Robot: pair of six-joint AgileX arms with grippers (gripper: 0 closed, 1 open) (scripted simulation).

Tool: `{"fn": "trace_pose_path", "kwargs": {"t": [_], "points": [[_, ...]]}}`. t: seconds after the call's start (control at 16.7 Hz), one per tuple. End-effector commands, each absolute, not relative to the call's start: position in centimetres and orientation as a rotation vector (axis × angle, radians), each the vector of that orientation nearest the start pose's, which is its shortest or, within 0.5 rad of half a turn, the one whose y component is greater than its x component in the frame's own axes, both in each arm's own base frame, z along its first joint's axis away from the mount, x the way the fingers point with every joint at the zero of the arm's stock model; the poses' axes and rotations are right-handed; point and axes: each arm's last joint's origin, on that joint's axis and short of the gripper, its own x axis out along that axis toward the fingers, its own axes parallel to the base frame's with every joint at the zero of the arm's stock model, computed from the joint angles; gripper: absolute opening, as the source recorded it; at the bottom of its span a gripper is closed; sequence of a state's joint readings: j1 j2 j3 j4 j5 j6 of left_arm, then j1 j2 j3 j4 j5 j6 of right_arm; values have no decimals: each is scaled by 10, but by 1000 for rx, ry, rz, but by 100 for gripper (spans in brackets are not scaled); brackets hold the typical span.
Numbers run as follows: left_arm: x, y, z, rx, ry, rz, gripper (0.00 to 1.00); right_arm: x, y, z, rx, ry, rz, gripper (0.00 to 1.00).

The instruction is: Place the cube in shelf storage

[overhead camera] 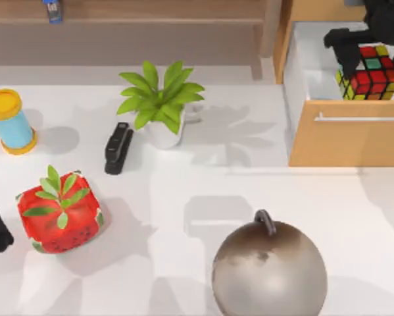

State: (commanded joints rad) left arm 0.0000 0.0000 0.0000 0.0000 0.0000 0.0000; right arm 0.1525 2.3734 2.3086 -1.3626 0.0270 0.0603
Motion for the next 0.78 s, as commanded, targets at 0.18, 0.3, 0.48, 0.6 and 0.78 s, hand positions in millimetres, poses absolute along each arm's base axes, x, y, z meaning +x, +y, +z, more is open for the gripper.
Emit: {"fn": "trace_pose_path", "kwargs": {"t": [0.18, 0.3, 0.48, 0.6, 0.78], "points": [[106, -1, 160, 0, 0, 0, 100, 453, 98, 263, -119, 1319, 98, 0], [106, -1, 160, 0, 0, 0, 100, 438, 118, 282, -149, 1234, 126, 0], [106, -1, 160, 0, 0, 0, 100, 416, 156, 296, -204, 1108, 186, 0], [106, -1, 160, 0, 0, 0, 100, 402, 186, 295, -242, 1020, 229, 0], [106, -1, 160, 0, 0, 0, 100, 386, 228, 285, -284, 869, 278, 0]]}}
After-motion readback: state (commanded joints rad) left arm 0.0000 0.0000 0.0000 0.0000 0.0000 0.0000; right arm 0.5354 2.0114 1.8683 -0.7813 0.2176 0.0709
